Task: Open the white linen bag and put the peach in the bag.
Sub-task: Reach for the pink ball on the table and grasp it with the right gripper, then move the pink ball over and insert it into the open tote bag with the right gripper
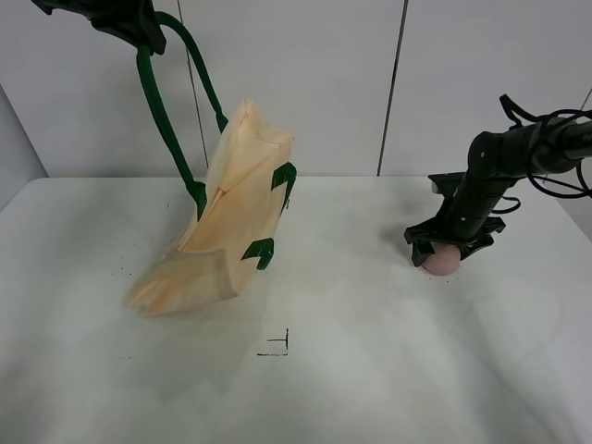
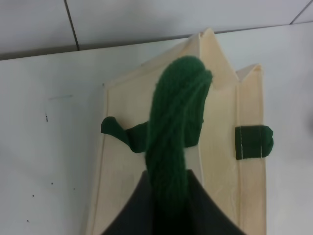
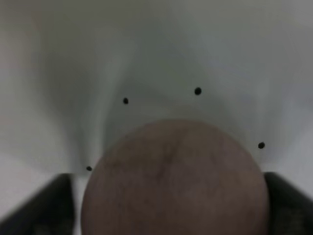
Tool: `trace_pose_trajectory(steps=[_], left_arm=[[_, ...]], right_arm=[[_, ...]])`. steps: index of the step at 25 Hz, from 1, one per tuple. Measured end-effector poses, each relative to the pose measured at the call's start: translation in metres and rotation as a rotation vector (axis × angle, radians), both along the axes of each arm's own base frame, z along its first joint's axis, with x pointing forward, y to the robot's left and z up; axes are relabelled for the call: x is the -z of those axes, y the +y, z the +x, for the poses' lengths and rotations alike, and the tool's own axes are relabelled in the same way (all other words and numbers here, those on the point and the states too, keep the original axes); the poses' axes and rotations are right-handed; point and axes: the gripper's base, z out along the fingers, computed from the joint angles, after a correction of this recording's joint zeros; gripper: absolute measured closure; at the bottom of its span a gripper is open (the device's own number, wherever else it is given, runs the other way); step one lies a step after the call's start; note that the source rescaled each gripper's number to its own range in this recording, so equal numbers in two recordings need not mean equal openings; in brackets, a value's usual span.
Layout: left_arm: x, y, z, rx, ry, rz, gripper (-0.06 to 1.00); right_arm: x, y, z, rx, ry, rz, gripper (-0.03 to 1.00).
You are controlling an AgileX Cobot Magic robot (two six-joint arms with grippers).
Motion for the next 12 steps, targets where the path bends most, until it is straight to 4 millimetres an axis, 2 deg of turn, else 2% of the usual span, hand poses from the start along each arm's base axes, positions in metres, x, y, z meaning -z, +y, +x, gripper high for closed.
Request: trace_pose_trajectory(steps=[1,2,3,4,5,9,12], left_arm=[[0.0,0.0,0.0,0.0,0.0,0.0,0.94],[0.0,0.0,0.0,0.0,0.0,0.0,0.94],[0.0,0.0,0.0,0.0,0.0,0.0,0.94],[0.0,0.0,0.0,0.0,0.0,0.0,0.94],[0.0,0.0,0.0,0.0,0.0,0.0,0.94],[0.0,0.0,0.0,0.0,0.0,0.0,0.94],[0.0,0.0,0.0,0.0,0.0,0.0,0.94]], right_arm=[[0.0,0.0,0.0,0.001,0.0,0.001,0.51],[-0.001,0.0,0.0,0.002,-0.001,0.003,0.69],[-0.003,0.0,0.0,0.003,-0.006,0.005,0.84],[-0.006,0.001,0.0,0.004,-0.011,0.008,0.91],[-0.009,0.001,0.0,0.003,-0.016,0.012,0.96],[-0.04,0.003,-0.003,-0.009,-0.067,0.042,0.97],[-0.091,0.007,-0.003,-0.03,-0.142,0.09,0.97]])
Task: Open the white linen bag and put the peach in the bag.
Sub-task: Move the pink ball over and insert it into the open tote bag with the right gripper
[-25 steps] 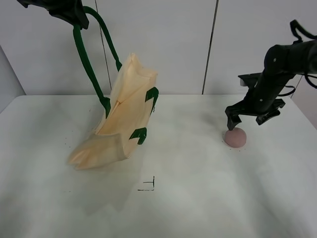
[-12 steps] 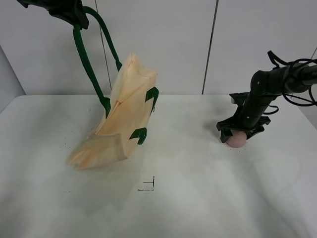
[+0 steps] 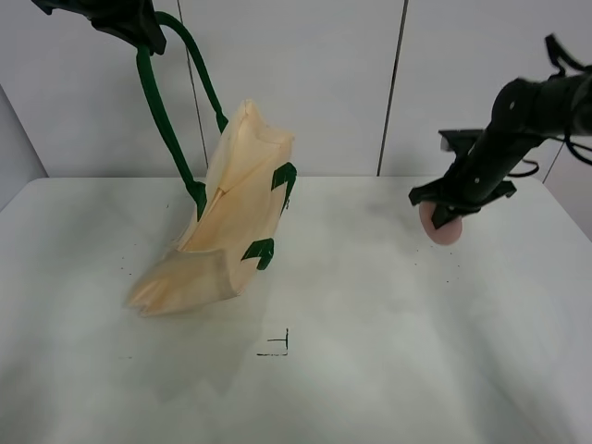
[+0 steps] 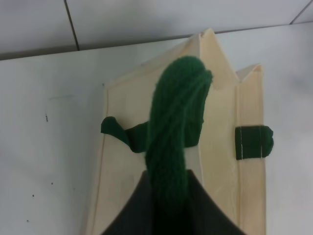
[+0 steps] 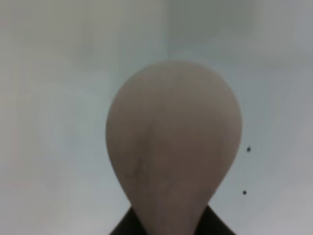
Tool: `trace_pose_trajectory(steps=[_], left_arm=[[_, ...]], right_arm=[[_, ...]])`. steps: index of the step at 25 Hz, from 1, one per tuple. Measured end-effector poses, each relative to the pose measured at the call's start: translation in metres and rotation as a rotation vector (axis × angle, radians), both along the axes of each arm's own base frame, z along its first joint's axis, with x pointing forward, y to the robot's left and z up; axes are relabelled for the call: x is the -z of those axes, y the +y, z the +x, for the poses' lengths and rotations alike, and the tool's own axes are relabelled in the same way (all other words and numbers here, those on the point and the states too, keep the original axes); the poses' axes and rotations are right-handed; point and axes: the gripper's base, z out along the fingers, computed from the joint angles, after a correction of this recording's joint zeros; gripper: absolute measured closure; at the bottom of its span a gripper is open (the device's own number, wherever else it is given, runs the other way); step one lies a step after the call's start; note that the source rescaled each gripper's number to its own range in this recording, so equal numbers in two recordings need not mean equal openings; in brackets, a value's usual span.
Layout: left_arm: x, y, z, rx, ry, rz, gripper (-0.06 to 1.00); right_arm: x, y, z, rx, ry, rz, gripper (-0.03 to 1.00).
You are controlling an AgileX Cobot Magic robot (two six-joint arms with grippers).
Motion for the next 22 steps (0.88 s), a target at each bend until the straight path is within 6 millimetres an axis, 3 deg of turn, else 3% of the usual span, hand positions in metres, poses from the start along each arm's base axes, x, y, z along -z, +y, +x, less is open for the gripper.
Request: trace_pose_trajectory(steps=[5,8,10,13,17,19,22], left_arm=[[0.0,0.0,0.0,0.0,0.0,0.0,0.94],[0.0,0.0,0.0,0.0,0.0,0.0,0.94],[0.0,0.0,0.0,0.0,0.0,0.0,0.94],[0.0,0.0,0.0,0.0,0.0,0.0,0.94],[0.0,0.0,0.0,0.0,0.0,0.0,0.94],[0.0,0.0,0.0,0.0,0.0,0.0,0.94],[0.0,0.0,0.0,0.0,0.0,0.0,0.94]], right_arm=[[-0.083,0.024,0.009,-0.059,-0.125,0.123,0.97],[-0.116,0.06,0.008,-0.134,-0.201,0.2,0.97],[-0.127,0.092,0.003,-0.201,-0.23,0.245,0.97],[-0.12,0.142,-0.007,-0.289,-0.214,0.315,0.97],[-0.08,0.195,-0.012,-0.356,-0.134,0.359,0.97],[-0.07,0.204,-0.012,-0.362,-0.118,0.366,0.97],[-0.04,0.228,-0.012,-0.376,-0.075,0.401,0.97]])
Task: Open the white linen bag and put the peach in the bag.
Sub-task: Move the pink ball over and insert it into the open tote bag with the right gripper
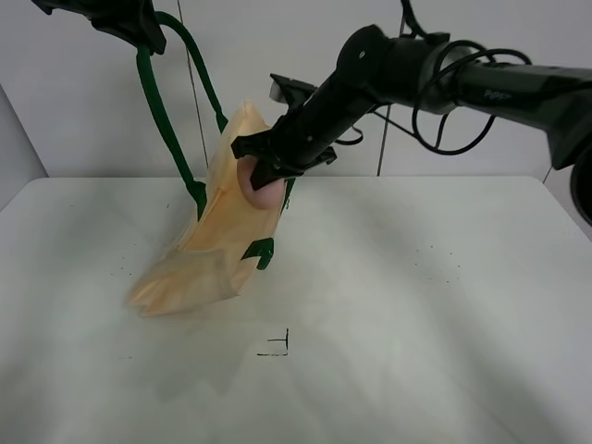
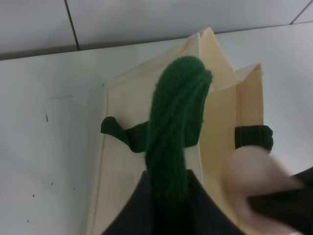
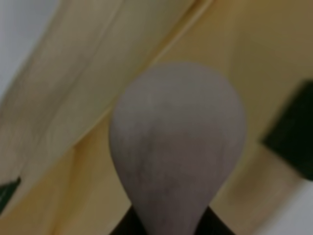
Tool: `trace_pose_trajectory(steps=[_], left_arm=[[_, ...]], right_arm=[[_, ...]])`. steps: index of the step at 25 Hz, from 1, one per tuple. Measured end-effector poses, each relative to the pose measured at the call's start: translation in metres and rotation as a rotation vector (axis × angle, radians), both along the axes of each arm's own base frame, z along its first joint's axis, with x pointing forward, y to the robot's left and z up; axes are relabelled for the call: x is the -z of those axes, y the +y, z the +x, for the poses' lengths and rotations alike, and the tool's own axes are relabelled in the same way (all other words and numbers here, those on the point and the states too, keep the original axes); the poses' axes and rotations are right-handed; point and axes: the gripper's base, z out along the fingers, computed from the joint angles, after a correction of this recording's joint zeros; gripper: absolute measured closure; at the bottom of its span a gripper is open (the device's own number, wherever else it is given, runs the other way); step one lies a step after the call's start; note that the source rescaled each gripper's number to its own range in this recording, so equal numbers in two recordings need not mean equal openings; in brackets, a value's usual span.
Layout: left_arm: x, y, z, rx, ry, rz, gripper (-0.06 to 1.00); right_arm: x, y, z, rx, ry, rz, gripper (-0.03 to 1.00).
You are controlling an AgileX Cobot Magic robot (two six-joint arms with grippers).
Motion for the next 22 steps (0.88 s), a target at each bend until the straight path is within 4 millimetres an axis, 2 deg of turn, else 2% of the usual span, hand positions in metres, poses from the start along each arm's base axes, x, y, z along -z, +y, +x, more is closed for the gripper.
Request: trace_pose_trajectory(steps=[3,7,9,10,12,13,15,19,21,22], left_arm=[[0.0,0.0,0.0,0.0,0.0,0.0,0.94],[0.0,0.0,0.0,0.0,0.0,0.0,0.94],[0.0,0.0,0.0,0.0,0.0,0.0,0.94],[0.0,0.0,0.0,0.0,0.0,0.0,0.94],[0.0,0.0,0.0,0.0,0.0,0.0,0.94],[0.0,0.0,0.0,0.0,0.0,0.0,0.94],[0.0,0.0,0.0,0.0,0.0,-0.001,0.94],[0.0,0.0,0.0,0.001,0.001,-0.002,0.94],[0.0,0.0,0.0,0.001,0.001,-0.003,0.94],[0.0,0.0,0.0,0.001,0.001,-0.003,0.94]], right_arm=[[0.017,0.016,-0.001,-0.012,0.01,0.026,0.97],[0.035,0.024,0.003,0.009,-0.001,0.029,0.97],[0.042,0.026,0.007,0.027,-0.013,0.034,0.93],[0.044,0.026,0.008,0.033,-0.011,0.038,0.83],[0.046,0.027,0.008,0.04,-0.008,0.046,0.49],[0.046,0.027,0.008,0.037,-0.011,0.046,0.28],[0.045,0.027,0.008,0.034,-0.015,0.047,0.07],[0.048,0.022,0.005,0.022,0.034,-0.006,-0.02],[0.048,0.013,0.005,0.038,0.082,-0.061,-0.03],[0.043,-0.001,0.007,0.051,0.109,-0.164,-0.03]])
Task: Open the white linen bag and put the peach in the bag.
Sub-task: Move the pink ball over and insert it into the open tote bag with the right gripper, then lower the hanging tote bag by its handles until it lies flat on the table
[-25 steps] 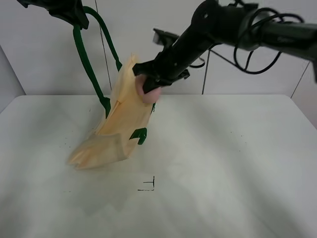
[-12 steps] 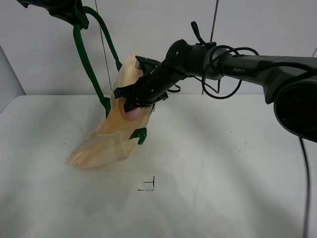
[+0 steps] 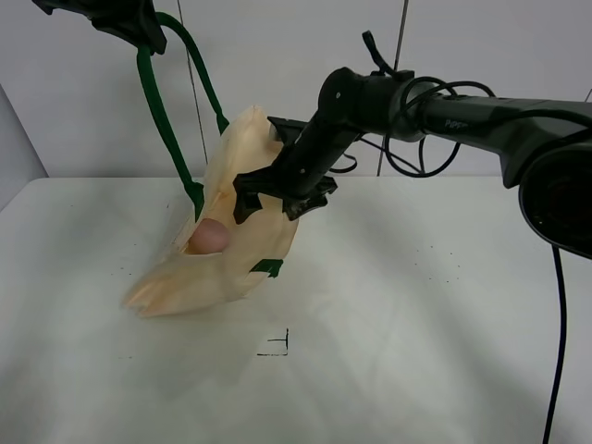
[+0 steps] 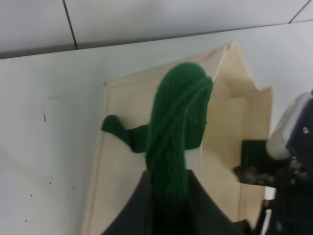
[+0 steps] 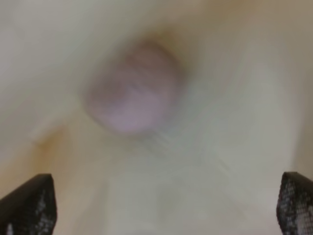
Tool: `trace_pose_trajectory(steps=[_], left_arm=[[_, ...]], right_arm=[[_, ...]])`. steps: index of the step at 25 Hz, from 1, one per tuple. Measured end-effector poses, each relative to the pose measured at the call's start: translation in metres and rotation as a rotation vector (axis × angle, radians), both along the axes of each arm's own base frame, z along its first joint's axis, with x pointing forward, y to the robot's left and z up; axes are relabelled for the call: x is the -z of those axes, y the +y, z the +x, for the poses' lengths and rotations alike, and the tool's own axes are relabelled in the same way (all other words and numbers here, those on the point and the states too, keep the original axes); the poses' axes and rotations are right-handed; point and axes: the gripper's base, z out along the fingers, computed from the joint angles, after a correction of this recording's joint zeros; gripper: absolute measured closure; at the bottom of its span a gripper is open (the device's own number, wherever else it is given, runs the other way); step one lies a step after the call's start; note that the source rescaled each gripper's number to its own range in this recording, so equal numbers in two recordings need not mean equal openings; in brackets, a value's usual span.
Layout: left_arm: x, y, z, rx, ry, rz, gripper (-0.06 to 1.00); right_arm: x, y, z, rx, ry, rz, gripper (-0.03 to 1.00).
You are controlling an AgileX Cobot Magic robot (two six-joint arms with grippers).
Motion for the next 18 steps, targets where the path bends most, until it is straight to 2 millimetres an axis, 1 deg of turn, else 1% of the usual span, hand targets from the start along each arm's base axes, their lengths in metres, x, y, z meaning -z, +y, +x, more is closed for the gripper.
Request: trace_pose_trajectory(steps=[3,4,7,9,12,15,17,18], left_arm=[[0.0,0.0,0.0,0.0,0.0,0.0,0.94],[0.0,0.0,0.0,0.0,0.0,0.0,0.94],[0.0,0.0,0.0,0.0,0.0,0.0,0.94],[0.0,0.0,0.0,0.0,0.0,0.0,0.94],[0.0,0.0,0.0,0.0,0.0,0.0,0.94],[0.0,0.0,0.0,0.0,0.0,0.0,0.94],[0.0,0.0,0.0,0.0,0.0,0.0,0.94],[0.0,0.0,0.0,0.0,0.0,0.0,0.94]], right_arm=[[-0.013,-0.019,0.006,0.01,-0.009,-0.165,-0.03],[-0.013,-0.019,0.006,0.01,-0.009,-0.165,-0.03],[-0.026,-0.033,0.013,0.032,-0.052,-0.278,-0.03],[-0.03,-0.044,0.018,0.053,-0.063,-0.302,-0.03],[-0.031,-0.068,0.029,0.106,-0.056,-0.312,-0.03],[-0.03,-0.106,0.045,0.186,-0.045,-0.334,-0.03],[-0.03,-0.143,0.057,0.252,-0.032,-0.351,-0.03],[-0.03,-0.158,0.06,0.28,-0.025,-0.356,-0.03]])
